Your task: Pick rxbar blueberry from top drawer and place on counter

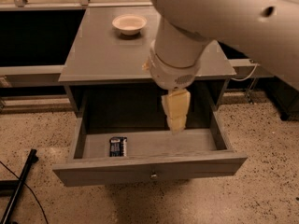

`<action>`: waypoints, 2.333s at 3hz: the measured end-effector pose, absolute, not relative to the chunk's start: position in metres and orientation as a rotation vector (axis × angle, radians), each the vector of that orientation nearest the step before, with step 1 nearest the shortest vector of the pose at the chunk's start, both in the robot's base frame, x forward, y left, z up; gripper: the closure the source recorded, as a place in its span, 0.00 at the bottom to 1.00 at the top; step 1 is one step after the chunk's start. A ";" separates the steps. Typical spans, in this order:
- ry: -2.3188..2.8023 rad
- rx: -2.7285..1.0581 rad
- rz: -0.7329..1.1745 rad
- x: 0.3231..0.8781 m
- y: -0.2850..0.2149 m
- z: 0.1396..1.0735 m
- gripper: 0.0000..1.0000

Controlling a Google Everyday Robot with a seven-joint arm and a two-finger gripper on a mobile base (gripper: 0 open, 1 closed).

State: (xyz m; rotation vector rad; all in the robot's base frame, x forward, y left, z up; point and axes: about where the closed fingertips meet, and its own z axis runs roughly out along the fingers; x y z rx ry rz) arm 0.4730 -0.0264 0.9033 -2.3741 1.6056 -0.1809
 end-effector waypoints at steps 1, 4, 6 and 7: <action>1.369 -2.674 -0.148 0.506 0.008 0.828 0.00; 0.826 -2.972 -0.046 0.524 0.045 0.725 0.00; 0.286 -3.131 -0.191 0.548 0.105 0.690 0.00; 0.130 -3.135 -0.199 0.562 0.115 0.659 0.00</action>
Offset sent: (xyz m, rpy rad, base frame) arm 0.0661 0.0886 -0.2628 -0.1907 0.1429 0.9933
